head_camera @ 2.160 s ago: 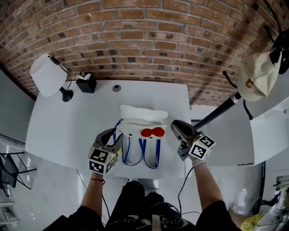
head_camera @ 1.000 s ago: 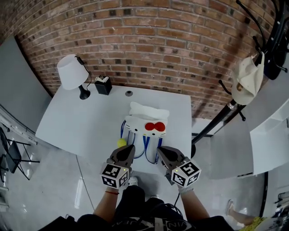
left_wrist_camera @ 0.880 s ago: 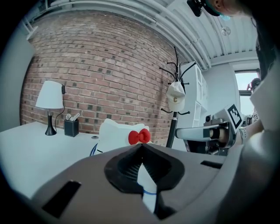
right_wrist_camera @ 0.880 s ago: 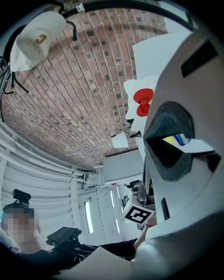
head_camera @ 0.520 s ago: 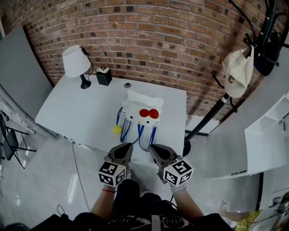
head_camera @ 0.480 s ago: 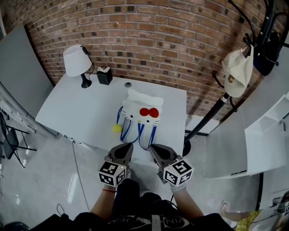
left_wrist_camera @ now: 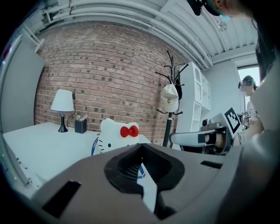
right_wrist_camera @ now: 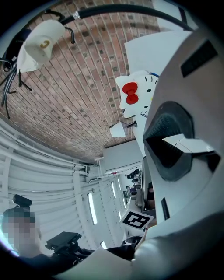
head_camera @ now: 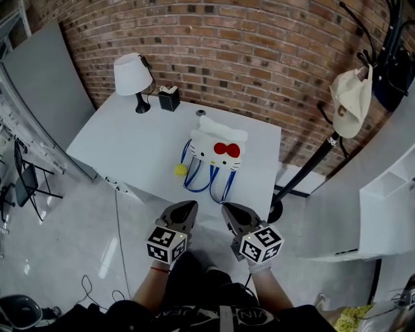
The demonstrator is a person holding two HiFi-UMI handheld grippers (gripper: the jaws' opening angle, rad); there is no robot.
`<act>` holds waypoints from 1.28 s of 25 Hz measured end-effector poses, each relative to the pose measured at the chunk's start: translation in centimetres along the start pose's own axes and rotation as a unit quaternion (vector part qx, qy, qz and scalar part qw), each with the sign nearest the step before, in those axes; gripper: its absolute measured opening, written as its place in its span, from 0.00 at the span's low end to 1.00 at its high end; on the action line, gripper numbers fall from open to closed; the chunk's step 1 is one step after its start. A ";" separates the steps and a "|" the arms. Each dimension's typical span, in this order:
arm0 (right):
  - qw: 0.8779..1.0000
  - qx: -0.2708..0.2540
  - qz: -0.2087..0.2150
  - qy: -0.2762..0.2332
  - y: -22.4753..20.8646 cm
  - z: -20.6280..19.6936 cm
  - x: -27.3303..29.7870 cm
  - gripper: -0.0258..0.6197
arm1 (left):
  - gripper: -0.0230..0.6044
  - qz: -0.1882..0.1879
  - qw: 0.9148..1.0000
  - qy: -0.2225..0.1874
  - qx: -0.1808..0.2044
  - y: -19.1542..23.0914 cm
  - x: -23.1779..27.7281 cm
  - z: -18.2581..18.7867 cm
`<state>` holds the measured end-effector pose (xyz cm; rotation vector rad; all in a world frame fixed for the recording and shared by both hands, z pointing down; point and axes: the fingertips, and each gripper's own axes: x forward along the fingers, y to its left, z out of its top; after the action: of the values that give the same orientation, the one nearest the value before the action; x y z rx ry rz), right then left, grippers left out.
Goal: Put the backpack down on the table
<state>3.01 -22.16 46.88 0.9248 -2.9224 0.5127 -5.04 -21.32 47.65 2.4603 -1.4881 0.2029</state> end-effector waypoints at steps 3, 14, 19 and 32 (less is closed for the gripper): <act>1.000 0.001 0.008 -0.009 0.8 0.3 0.3 0.04 | 0.05 0.005 1.000 0.001 0.004 0.2 -0.6 0.0; 1.000 0.003 -0.003 -0.007 3.2 -0.5 0.3 0.04 | 0.05 -0.007 1.000 0.003 0.000 0.1 -3.3 -0.5; 1.000 0.005 -0.011 -0.002 5.6 -1.6 0.4 0.04 | 0.05 -0.002 1.000 0.016 -0.017 1.2 -6.2 -2.3; 0.999 0.006 -0.047 -0.005 10.2 -3.7 -2.3 0.04 | 0.05 -0.035 0.999 0.009 -0.018 -0.8 -10.9 -4.0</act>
<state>-1.12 -11.87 47.05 1.0628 -2.8713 0.5232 -9.37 -10.58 48.61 2.4704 -1.3819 0.1826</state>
